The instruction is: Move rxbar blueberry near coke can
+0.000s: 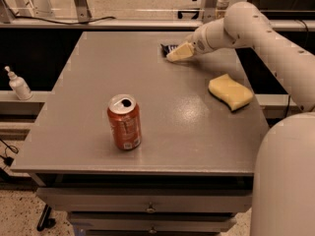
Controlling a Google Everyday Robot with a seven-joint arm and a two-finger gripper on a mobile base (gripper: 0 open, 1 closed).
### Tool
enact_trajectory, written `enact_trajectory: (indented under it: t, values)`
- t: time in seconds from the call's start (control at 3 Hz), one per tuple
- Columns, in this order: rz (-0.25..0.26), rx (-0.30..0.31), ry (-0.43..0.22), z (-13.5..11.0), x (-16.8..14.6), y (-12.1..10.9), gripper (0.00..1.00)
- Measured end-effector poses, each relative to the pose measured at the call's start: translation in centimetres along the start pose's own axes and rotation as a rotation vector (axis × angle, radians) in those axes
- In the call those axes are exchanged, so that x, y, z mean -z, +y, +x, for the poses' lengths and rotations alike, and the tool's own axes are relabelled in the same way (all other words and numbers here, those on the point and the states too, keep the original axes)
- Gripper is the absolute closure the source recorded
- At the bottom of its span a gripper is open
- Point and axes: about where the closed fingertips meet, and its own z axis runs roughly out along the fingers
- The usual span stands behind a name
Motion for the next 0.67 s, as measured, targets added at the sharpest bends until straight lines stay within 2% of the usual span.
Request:
enact_trajectory:
  t: [0.67]
  values:
    - [-0.013, -0.017, 0.008, 0.73, 0.28, 0.44, 0.89]
